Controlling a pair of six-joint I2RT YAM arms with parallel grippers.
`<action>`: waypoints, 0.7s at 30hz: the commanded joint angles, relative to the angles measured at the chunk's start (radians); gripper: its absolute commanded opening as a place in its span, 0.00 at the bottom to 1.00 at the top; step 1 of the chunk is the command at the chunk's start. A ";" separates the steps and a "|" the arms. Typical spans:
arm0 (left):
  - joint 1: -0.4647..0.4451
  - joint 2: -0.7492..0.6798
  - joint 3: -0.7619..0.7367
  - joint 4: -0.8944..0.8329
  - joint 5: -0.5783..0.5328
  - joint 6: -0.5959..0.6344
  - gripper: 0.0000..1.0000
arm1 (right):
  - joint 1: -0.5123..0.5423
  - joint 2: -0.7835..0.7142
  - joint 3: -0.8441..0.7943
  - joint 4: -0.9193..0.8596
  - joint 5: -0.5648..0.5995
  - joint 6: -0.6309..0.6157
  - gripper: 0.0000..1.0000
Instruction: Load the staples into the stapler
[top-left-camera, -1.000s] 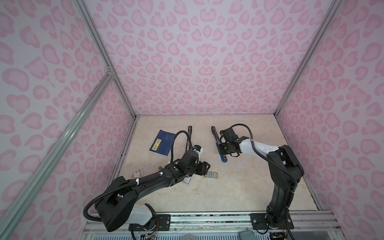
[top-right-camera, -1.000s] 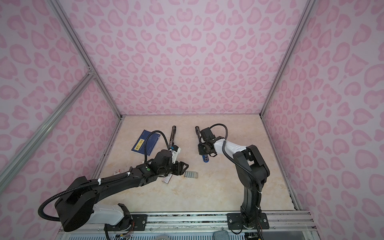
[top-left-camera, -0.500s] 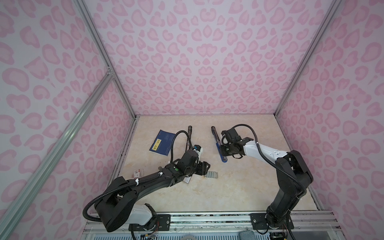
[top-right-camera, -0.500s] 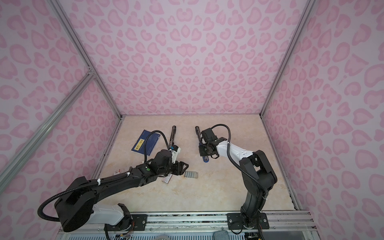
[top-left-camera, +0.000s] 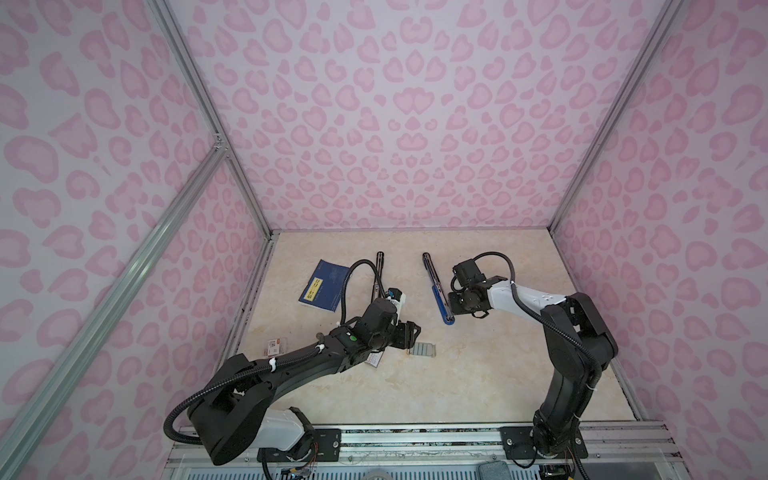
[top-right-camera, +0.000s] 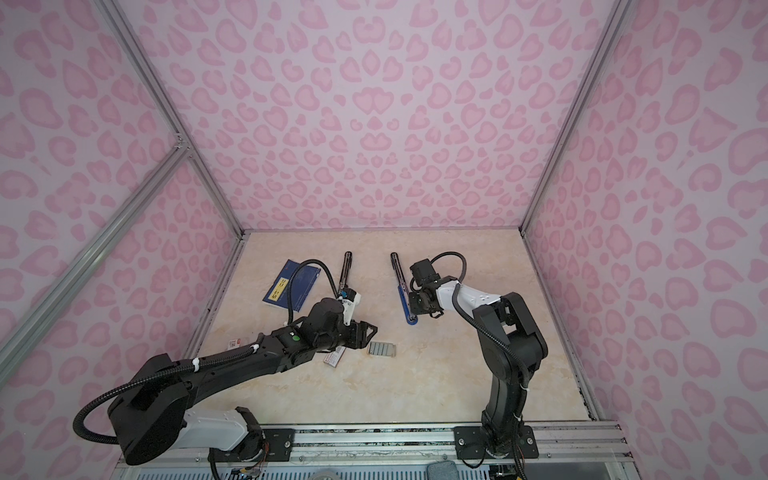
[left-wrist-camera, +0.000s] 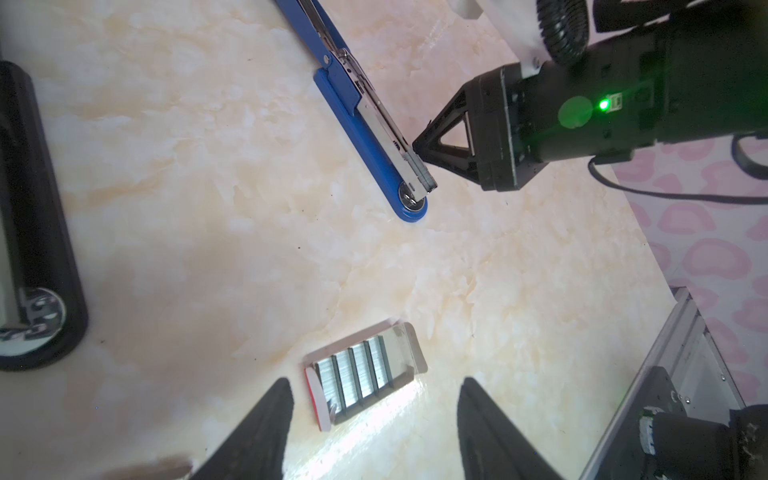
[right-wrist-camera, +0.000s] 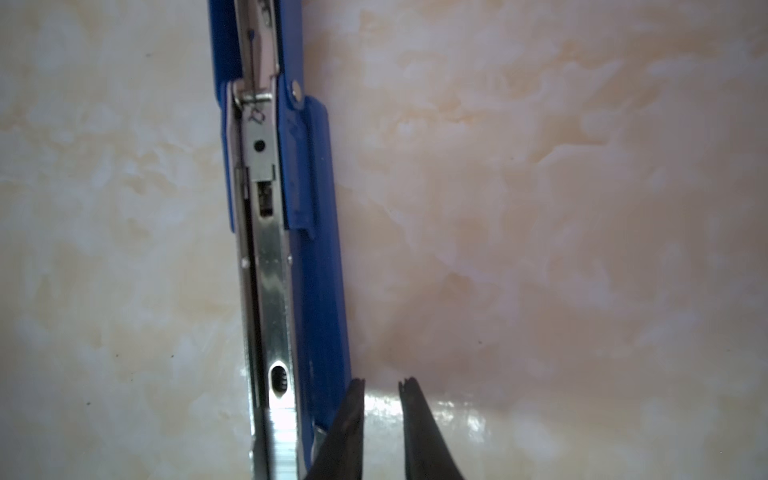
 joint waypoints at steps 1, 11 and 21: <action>0.001 -0.010 0.009 -0.012 -0.064 -0.020 0.68 | 0.020 0.008 -0.026 0.029 -0.019 0.002 0.20; 0.015 0.133 0.206 -0.182 -0.210 0.021 0.71 | 0.139 -0.051 -0.089 0.115 -0.144 0.033 0.21; 0.016 0.504 0.610 -0.328 -0.209 0.126 0.71 | 0.040 -0.356 -0.309 0.152 -0.157 0.100 0.32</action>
